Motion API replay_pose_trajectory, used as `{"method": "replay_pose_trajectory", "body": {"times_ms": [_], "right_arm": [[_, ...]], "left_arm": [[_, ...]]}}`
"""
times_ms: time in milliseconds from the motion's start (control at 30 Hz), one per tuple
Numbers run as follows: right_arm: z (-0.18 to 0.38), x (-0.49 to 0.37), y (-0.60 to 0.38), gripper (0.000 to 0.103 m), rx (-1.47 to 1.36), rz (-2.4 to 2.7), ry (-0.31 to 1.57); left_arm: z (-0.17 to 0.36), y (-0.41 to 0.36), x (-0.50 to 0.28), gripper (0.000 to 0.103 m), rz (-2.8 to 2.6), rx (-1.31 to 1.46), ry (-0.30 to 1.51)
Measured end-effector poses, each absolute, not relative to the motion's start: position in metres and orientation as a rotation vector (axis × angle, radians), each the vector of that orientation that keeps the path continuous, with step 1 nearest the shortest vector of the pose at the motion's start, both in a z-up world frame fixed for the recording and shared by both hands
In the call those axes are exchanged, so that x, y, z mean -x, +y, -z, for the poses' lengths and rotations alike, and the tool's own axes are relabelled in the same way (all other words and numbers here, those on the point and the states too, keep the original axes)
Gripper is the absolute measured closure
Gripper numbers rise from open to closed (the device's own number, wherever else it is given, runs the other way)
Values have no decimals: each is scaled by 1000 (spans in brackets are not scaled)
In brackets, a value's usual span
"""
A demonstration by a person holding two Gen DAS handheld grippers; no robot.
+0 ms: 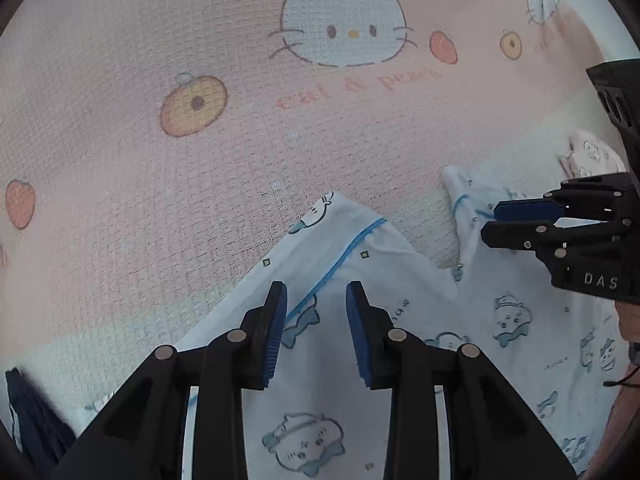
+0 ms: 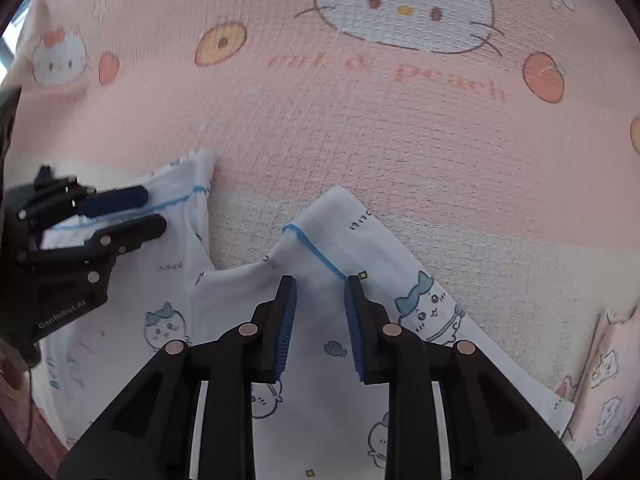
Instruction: Fold clothes
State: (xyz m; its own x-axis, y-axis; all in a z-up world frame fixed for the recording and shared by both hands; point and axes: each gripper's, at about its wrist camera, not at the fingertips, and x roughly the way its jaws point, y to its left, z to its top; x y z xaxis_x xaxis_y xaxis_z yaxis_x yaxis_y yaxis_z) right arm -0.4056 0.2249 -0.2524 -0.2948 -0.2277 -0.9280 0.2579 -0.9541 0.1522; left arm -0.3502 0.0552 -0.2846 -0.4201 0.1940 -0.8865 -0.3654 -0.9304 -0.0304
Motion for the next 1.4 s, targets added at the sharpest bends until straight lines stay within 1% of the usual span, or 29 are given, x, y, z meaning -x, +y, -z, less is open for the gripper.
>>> {"method": "replay_pose_trajectory", "body": {"times_ms": [33,167,333,400,467,567,600,633,733,867,900,1000,1100,1167,1200,1233,1267,1367,1400], "right_arm": [[249,391,227,77,-1660,2305,35],[237,333,237,76,-1704,2282,25],[221,260,249,76,-1759,2253,11],[217,230,249,76,-1776,2235,31],[220,200,239,76,-1763,2161,66],[228,163,230,74,-1762,2067,39],[231,151,228,72,-1774,2033,35],[232,140,224,72,-1783,2010,54],[233,110,212,70,-1753,2002,178],[248,91,195,70,-1750,2000,363],[249,88,194,70,-1743,2008,377],[246,89,197,70,-1713,2069,340],[244,93,203,70,-1688,2154,355],[244,96,208,70,-1676,2190,348],[246,98,210,72,-1678,2204,346],[248,100,213,80,-1684,2217,345],[248,101,215,84,-1690,2218,339],[240,99,215,83,-1662,2165,274],[235,96,212,78,-1635,2122,246]], "left_arm": [[278,61,338,71,-2356,1431,232],[273,89,282,71,-2199,1412,312],[269,71,213,71,-2184,1548,223],[265,58,178,71,-2216,1614,248],[261,48,149,71,-2214,1642,247],[260,36,111,71,-2170,1667,164],[262,32,101,71,-2159,1684,139],[264,30,92,71,-2156,1692,124],[270,30,70,71,-2144,1695,83],[279,44,55,71,-2143,1694,171],[280,45,53,71,-2149,1695,176],[285,48,51,71,-2161,1693,192],[289,51,51,71,-2207,1682,280],[284,49,52,71,-2249,1650,265],[281,47,54,81,-2271,1636,253],[278,44,56,93,-2288,1624,235],[276,40,58,103,-2305,1613,219],[272,36,62,103,-2269,1618,208],[271,35,62,102,-2244,1620,201]]}}
